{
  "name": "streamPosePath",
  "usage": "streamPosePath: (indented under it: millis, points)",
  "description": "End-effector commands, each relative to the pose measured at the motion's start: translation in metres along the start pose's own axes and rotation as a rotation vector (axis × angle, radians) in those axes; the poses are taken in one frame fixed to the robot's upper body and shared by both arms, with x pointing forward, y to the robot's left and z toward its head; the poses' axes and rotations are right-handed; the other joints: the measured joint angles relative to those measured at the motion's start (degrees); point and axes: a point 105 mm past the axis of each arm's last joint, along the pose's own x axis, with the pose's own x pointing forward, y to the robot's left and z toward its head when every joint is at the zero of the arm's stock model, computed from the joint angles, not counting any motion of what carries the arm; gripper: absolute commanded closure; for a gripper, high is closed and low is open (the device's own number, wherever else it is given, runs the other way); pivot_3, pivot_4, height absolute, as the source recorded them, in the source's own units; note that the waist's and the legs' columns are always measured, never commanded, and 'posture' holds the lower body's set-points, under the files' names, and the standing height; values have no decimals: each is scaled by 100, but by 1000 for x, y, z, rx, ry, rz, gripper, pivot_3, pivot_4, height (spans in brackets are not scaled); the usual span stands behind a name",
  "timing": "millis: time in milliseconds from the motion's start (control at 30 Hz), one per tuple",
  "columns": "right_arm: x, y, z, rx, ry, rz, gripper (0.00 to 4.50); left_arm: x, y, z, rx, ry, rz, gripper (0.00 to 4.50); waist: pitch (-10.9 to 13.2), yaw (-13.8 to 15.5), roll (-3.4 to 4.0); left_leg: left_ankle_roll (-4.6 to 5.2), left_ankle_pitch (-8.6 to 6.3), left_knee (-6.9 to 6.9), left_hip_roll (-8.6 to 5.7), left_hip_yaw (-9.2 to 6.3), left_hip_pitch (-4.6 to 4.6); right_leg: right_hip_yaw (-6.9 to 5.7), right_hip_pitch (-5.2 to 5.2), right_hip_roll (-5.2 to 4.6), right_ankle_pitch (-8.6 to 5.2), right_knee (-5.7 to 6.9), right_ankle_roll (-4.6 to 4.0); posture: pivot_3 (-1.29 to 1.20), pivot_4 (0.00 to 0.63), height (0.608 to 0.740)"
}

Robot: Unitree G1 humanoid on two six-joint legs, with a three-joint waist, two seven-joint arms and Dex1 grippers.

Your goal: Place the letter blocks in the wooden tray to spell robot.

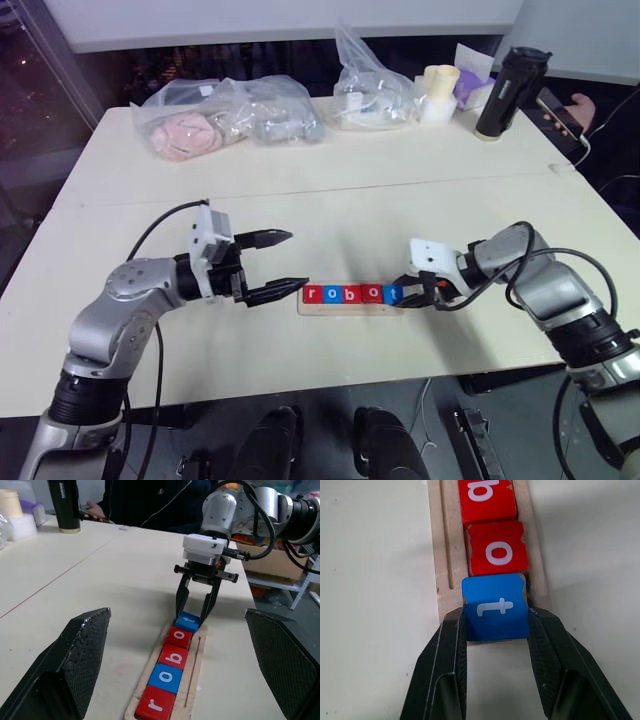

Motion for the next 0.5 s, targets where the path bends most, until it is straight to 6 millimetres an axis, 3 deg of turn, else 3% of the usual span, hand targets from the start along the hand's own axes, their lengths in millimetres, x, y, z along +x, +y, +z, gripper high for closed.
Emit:
streamPosePath:
  millis: [33,500]
  points:
    - [-3,-5,14,-58,-11,-16,3382,-3,-3,10,31,-22,2,0,0,-1,0,0,0,0,0,0,0,0,0,0,0,0,0,0,150,740]
    - [3,-5,11,-58,-4,-8,3382,-4,-3,10,26,-22,15,0,0,0,0,0,0,1,0,0,0,0,0,1,0,1,0,0,150,740]
